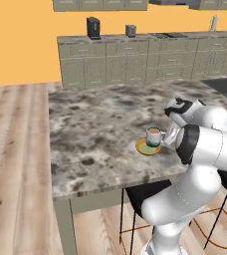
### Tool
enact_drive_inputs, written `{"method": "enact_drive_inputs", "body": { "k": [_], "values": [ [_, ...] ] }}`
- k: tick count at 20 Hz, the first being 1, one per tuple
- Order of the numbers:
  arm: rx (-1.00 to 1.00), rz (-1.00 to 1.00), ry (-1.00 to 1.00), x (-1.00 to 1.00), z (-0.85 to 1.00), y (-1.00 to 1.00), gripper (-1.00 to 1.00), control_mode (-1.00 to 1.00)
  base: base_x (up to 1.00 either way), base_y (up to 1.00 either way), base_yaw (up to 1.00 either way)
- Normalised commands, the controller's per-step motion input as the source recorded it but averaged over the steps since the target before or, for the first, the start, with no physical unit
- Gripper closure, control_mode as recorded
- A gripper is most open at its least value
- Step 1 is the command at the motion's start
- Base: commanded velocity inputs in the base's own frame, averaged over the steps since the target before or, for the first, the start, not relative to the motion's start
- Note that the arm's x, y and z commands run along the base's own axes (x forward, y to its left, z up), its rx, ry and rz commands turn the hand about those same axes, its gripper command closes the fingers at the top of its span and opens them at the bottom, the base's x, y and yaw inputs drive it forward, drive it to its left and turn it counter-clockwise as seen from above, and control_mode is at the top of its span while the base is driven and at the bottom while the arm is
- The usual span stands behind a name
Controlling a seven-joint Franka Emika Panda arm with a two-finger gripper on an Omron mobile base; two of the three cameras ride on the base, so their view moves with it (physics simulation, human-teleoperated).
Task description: Pick the cup of tea, navigate to the dining table, and place it on the saucer.
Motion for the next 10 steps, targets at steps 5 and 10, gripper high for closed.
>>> {"method": "enact_drive_inputs", "body": {
  "k": [5, 10],
  "values": [
    [0.0, 0.05, -0.01, 0.05, -0.15, 0.06, 1.0, -1.0, 0.0, 0.0, 0.0],
    [0.0, 0.01, 0.0, 0.19, -0.06, 0.0, 1.0, -1.0, 0.0, 0.0, 0.0]
  ]
}}
